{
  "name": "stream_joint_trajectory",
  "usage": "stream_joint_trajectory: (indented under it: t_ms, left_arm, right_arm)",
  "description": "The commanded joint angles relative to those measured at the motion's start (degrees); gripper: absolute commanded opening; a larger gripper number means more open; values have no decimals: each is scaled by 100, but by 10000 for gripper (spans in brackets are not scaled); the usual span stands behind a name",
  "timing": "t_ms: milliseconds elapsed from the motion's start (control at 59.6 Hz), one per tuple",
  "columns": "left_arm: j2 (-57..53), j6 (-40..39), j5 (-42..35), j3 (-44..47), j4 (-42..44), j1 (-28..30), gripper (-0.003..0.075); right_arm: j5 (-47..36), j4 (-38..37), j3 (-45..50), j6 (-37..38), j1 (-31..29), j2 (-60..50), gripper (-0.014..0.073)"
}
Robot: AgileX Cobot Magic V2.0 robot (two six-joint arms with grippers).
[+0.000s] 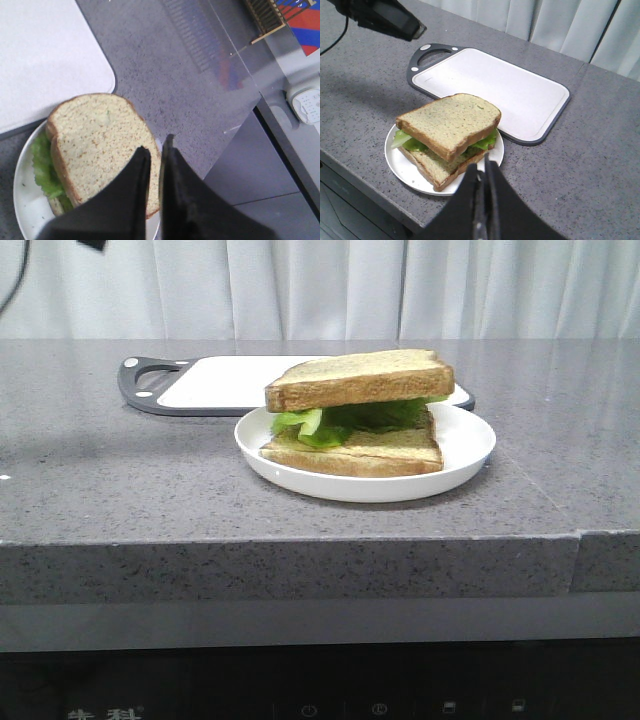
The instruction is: Left arm grabs bread, right arm adds lettuce
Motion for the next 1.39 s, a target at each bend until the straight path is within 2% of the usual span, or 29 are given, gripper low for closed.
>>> stream_joint_trajectory:
  t_ms: [0,84,168,302,470,637,788,906,1057,1375]
  left_arm:
    - [-524,125,-255,-185,-297,54,-21]
    - [-875,125,-760,-185,298,54,-21]
    - [-1315,-29,-1318,-114,1430,31,-21]
    - [-2105,-251,-2130,454,2267,31,-21]
    - [-3532,-251,-3520,1922,2968,31,-21]
    - [-5259,-230,-4367,3701,3022,31,-21]
    - [-6682,-230,-4537,5064,3006,31,-21]
    - [-7494,-230,-4537,5627,2978,31,-21]
    - [-8057,-230,-4526,5850,2978,31,-21]
    - [-8095,-230,-4526,6027,2978,31,-21]
  right_arm:
    - [-510,18,-137,50,-48,15,-60]
    - [-564,-10,-137,223,-159,15,-60]
    - [-584,-31,-137,350,-427,15,-60]
    - [-735,15,-3,391,-663,-119,-60]
    - [-1425,209,717,391,-663,-938,-60]
    - [-1403,249,1459,391,-663,-1973,-60]
    - [-1191,260,1840,391,-663,-2748,-60]
    - [-1189,266,1938,391,-663,-2955,-60]
    - [-1195,266,1956,391,-663,-2962,-60]
    - [-1195,266,1955,391,-663,-2962,-60]
